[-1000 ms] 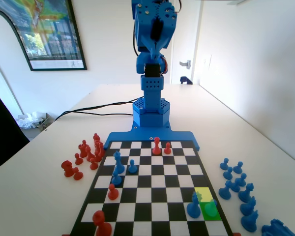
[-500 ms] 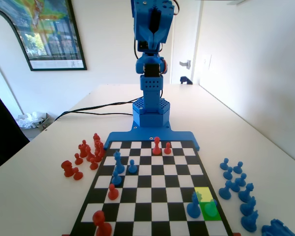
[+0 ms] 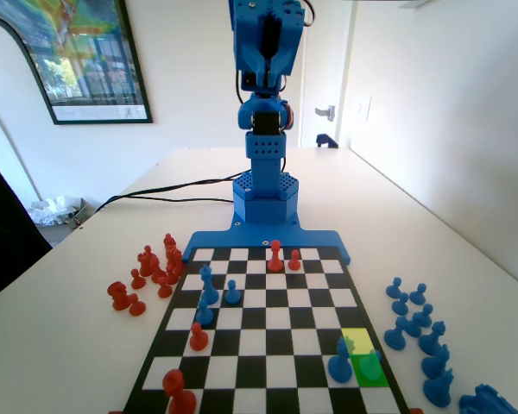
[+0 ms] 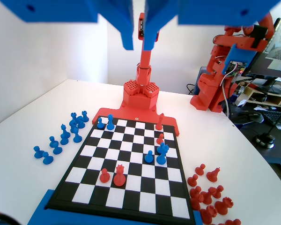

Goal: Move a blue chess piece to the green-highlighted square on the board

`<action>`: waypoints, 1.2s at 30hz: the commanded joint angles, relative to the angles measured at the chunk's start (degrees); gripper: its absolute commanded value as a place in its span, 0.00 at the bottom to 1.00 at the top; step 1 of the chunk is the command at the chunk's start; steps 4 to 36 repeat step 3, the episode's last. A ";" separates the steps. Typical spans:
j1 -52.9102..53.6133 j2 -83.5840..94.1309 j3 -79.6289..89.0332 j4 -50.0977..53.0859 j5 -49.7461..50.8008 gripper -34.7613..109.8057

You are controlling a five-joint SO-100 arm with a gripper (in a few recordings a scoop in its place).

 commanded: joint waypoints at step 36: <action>0.35 1.14 0.44 -0.88 -0.26 0.28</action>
